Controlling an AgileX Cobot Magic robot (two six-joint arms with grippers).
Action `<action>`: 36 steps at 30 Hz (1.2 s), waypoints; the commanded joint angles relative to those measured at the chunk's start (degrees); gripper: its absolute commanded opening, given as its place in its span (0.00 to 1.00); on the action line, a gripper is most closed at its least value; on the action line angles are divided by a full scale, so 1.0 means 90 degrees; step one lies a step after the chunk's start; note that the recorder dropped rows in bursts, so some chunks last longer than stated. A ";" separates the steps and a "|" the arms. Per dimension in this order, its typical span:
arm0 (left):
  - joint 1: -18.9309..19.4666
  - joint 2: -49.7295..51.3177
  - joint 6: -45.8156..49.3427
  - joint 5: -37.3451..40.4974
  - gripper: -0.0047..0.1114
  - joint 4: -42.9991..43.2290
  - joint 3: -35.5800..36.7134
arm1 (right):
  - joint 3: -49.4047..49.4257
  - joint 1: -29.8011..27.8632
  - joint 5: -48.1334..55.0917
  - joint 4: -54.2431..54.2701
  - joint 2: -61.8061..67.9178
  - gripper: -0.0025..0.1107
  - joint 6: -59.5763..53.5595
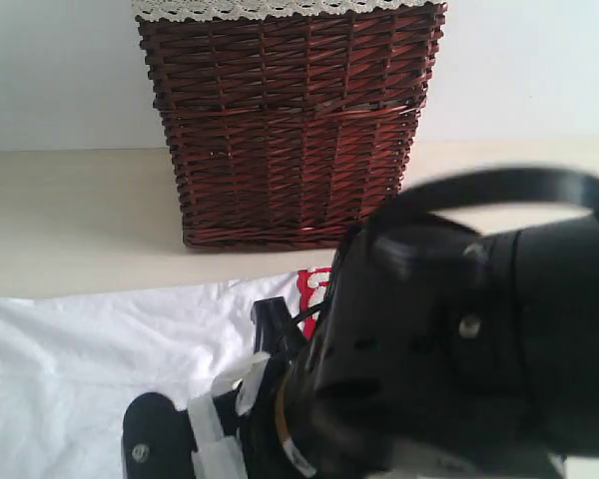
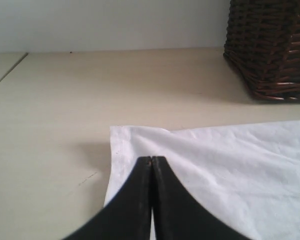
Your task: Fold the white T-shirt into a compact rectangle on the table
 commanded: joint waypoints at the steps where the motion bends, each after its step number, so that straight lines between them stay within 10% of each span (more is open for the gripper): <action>1: 0.0025 -0.0036 0.0009 -0.0051 0.04 0.0024 -0.0016 | 0.0014 0.0500 0.0242 -0.1283 0.0484 0.42 0.0582; 24: 0.0025 -0.0036 0.0009 -0.0051 0.04 0.0024 -0.0016 | -0.1105 0.0734 0.2084 -0.2852 0.2601 0.41 0.0924; 30: 0.0025 -0.0036 0.0009 -0.0051 0.04 0.0024 -0.0016 | -0.1105 0.0749 0.2297 -0.3150 0.2642 0.05 0.0833; 36: 0.0025 -0.0036 0.0009 -0.0051 0.04 0.0024 -0.0016 | -0.1105 0.0749 0.2382 -0.2885 0.2056 0.02 -0.0047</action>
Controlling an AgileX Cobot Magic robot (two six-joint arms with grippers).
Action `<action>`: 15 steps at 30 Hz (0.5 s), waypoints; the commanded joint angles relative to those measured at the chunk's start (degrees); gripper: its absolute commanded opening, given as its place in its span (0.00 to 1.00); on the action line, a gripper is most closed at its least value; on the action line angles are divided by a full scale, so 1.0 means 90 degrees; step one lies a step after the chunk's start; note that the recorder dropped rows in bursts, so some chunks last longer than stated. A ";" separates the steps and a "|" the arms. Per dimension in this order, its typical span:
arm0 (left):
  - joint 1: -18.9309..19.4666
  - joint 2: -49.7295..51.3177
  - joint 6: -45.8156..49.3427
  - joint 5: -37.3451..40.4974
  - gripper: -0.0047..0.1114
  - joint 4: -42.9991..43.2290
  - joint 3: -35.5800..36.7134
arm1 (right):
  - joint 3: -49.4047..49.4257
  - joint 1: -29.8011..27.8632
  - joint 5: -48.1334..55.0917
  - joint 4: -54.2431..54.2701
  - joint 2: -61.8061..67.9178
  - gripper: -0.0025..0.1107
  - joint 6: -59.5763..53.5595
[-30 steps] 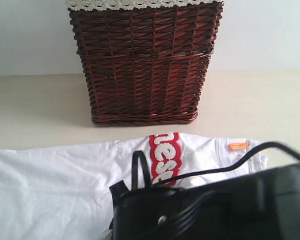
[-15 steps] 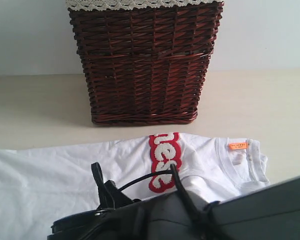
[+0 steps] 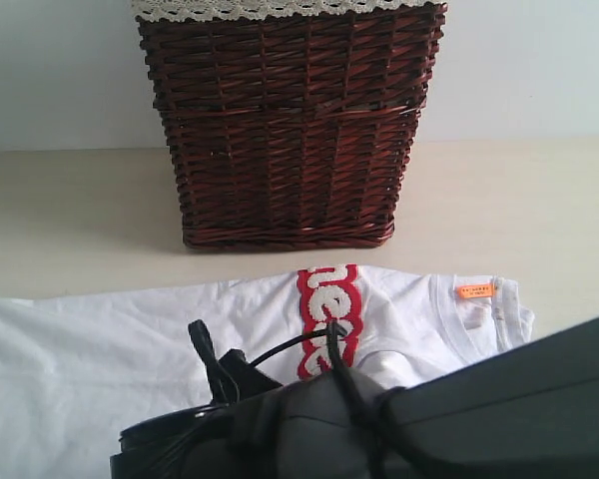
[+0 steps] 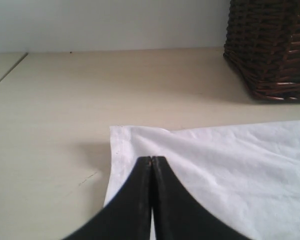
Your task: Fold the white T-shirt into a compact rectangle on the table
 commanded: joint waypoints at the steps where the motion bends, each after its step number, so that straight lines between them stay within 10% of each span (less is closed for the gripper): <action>1: 0.0025 -0.0036 0.0009 -0.0051 0.04 0.0024 -0.0016 | -0.0035 -0.0022 0.0127 0.0387 -0.0540 0.02 -0.0885; 15: 0.0025 -0.0036 0.0009 -0.0051 0.04 0.0024 -0.0016 | -0.0035 -0.0701 -0.0083 0.2987 -0.1403 0.02 -0.3264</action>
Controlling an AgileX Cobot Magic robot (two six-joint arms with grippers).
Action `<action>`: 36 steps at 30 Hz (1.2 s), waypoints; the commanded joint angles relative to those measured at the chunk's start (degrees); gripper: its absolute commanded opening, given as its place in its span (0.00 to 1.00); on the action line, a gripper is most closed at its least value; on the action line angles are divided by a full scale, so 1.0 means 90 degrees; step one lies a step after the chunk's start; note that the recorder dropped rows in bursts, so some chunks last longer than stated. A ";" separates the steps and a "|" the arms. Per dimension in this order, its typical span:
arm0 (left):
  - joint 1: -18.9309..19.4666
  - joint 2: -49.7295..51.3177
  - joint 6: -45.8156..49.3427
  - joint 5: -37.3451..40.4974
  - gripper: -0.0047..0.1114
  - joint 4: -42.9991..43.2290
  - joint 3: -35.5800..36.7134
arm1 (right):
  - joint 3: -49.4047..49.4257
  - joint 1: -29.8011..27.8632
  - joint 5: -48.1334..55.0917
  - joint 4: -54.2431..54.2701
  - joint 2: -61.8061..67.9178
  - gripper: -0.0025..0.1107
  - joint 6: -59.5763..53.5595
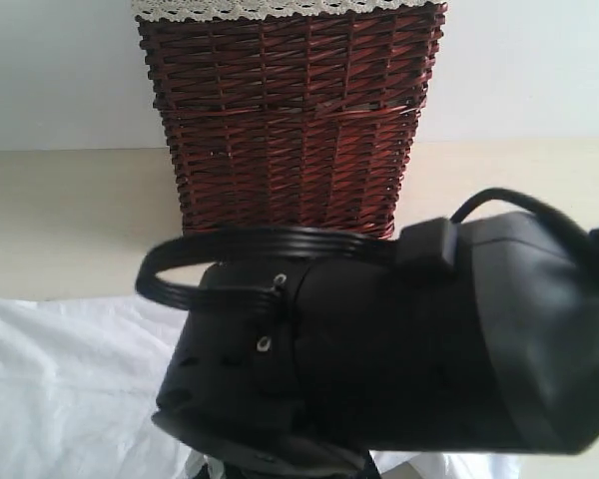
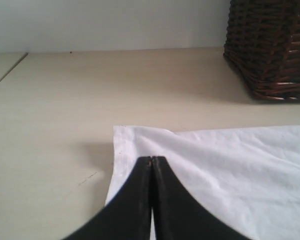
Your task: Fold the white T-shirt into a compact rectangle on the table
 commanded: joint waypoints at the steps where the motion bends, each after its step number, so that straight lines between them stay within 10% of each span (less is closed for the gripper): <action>1: 0.0025 -0.0036 0.0009 -0.0051 0.04 0.0024 -0.0016 | -0.0035 -0.0227 -0.0195 0.0143 -0.0150 0.02 -0.0468; 29: 0.0025 -0.0036 0.0020 -0.0051 0.04 0.0024 -0.0016 | -0.0923 -0.3611 0.0874 0.6733 -0.0099 0.09 -0.2842; 36: 0.0025 -0.0036 0.0020 -0.0051 0.04 0.0024 -0.0016 | -0.0923 -0.3689 0.0874 0.6279 -0.0099 0.10 -0.2301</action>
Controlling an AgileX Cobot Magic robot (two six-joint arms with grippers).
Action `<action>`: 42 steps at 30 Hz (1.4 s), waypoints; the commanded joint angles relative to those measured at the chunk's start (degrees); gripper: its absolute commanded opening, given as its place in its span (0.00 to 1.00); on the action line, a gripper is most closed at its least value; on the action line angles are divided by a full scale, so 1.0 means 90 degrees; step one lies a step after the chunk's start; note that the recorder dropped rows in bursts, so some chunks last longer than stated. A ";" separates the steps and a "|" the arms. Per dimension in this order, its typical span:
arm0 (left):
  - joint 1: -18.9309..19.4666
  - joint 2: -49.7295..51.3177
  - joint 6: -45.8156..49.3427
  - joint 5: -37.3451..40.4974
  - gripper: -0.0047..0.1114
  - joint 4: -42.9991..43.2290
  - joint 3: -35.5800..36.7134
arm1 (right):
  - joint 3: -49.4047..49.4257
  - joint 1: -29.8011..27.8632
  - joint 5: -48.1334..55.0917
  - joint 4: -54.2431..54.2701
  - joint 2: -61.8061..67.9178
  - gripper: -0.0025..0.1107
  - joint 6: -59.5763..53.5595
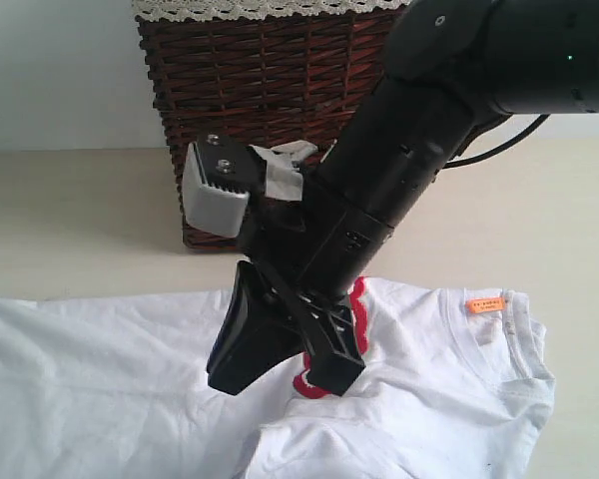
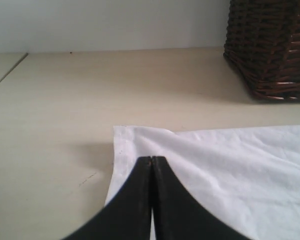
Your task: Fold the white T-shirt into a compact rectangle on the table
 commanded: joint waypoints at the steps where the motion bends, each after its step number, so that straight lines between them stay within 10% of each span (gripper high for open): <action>1: 0.0025 -0.0036 0.0009 -0.0051 0.04 0.0024 -0.0016 | 0.0001 -0.0044 0.0027 -0.0642 -0.0008 0.12 0.1023; 7: 0.0025 -0.0036 0.0009 -0.0051 0.04 0.0024 -0.0016 | 0.0001 -0.0044 -0.0640 -0.3857 -0.0308 0.23 0.4378; 16: 0.0025 -0.0036 0.0009 -0.0051 0.04 0.0024 -0.0016 | 0.1240 -0.0030 -0.0226 -0.2844 -0.1174 0.26 0.4248; 25: 0.0025 -0.0036 0.0009 -0.0051 0.04 0.0024 -0.0016 | 0.3470 0.0541 -0.2119 -0.3738 -0.1323 0.44 0.4747; 31: 0.0025 -0.0036 0.0009 -0.0051 0.04 0.0024 -0.0016 | 0.3536 0.1048 -0.3155 -0.6238 -0.1002 0.44 0.7744; 42: 0.0025 -0.0036 0.0009 -0.0051 0.04 0.0024 -0.0016 | 0.3486 0.1048 -0.3225 -0.3374 -0.0529 0.54 0.5460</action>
